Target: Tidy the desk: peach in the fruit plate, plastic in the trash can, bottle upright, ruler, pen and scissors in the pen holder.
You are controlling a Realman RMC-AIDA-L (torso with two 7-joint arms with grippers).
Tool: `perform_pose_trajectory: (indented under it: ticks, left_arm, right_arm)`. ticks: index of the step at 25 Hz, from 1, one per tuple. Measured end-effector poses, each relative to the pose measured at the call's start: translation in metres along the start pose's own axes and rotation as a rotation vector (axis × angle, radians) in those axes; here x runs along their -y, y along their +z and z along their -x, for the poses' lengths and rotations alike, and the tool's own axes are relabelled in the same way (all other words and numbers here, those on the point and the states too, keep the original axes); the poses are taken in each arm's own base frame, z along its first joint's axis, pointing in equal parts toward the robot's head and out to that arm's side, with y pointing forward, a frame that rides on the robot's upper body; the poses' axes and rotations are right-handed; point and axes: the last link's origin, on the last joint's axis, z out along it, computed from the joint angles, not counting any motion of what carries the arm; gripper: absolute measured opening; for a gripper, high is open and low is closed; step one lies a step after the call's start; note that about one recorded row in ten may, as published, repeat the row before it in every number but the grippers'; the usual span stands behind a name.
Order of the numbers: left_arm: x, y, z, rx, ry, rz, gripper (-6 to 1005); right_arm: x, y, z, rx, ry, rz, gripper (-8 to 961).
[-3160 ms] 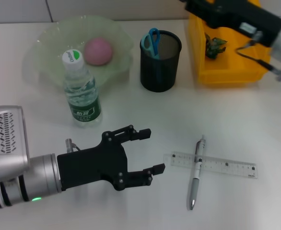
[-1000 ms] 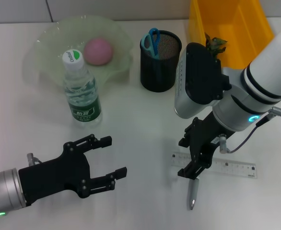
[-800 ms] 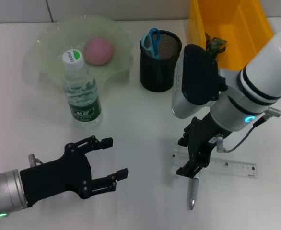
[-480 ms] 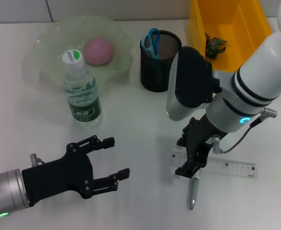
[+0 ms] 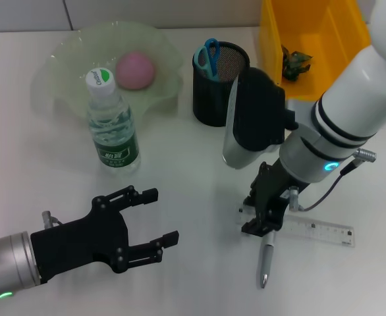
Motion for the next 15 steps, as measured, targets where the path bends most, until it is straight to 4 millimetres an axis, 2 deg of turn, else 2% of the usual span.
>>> perform_pose_trajectory:
  ticks: [5, 11, 13, 15]
  left_arm:
    - [-0.0003, 0.0001, 0.0001, 0.001, 0.000, 0.001, 807]
    - [-0.0011, -0.0003, -0.0001, -0.003, -0.001, 0.004, 807]
    - [-0.0013, -0.0005, 0.0001, -0.003, -0.002, 0.004, 807]
    - [-0.0013, -0.0005, 0.0001, -0.003, -0.002, 0.004, 807]
  right_arm:
    - [-0.0014, 0.0040, -0.0002, -0.015, -0.006, 0.002, 507]
    - [-0.0027, -0.0010, 0.0042, -0.004, -0.002, -0.008, 438]
    - [-0.0028, -0.0032, 0.0052, 0.004, -0.004, -0.014, 381]
    - [-0.0029, -0.0053, 0.0059, 0.011, -0.006, -0.018, 381]
